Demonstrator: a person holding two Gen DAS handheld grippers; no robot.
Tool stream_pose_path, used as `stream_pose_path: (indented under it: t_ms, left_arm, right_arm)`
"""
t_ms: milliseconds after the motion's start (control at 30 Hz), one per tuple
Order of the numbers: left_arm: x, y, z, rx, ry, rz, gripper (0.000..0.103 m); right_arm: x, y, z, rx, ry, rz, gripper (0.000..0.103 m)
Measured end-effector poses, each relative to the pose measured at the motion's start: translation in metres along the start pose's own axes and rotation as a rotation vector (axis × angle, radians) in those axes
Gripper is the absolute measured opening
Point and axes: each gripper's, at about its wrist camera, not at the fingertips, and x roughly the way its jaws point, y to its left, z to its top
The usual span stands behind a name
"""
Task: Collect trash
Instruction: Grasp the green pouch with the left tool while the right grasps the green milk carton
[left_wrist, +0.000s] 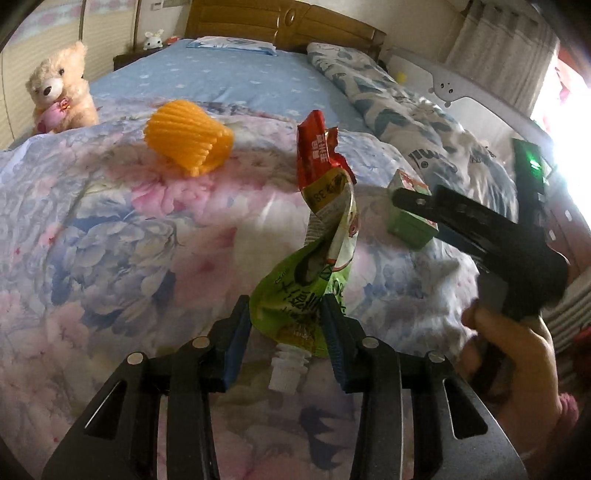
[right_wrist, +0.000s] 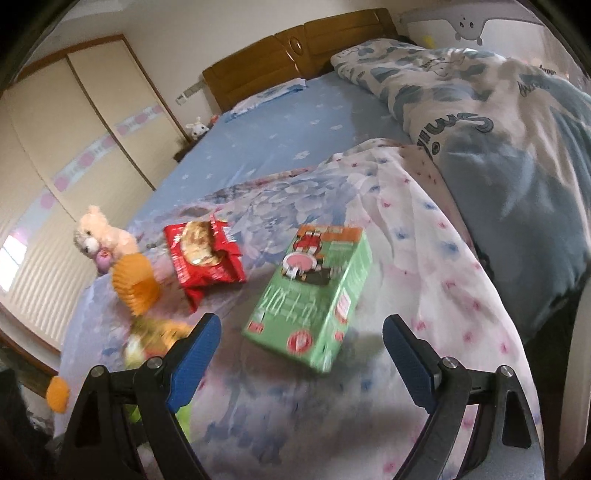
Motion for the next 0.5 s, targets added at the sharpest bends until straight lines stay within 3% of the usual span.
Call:
stream_pose_path:
  t_ms: [100,167,233,333,500]
  left_arm:
    - [0.0,-0.003,0.004,-0.004,-0.002,-0.005,0.048]
    - [0.001,-0.006,0.006,0.005,-0.009,0.009,0.057]
    - [0.005,-0.011,0.008,0.024,-0.015,0.019,0.057]
    - [0.014,-0.016,0.008,0.053,0.003,0.045,0.054]
    - [0.011,-0.019,0.005,0.082,-0.019,0.056,0.037]
  right_arm:
    - [0.011,0.005,0.003,-0.045,0.01,-0.056,0.086]
    - [0.011,0.008,0.003,-0.073,0.013,-0.064,0.064]
    - [0.006,0.008,0.0,-0.085,0.018,-0.051,0.058]
    - [-0.005,0.006,-0.007,-0.09,0.025,-0.038,0.056]
    - [-0.035,-0.006,-0.027,-0.058,0.024,0.019,0.056]
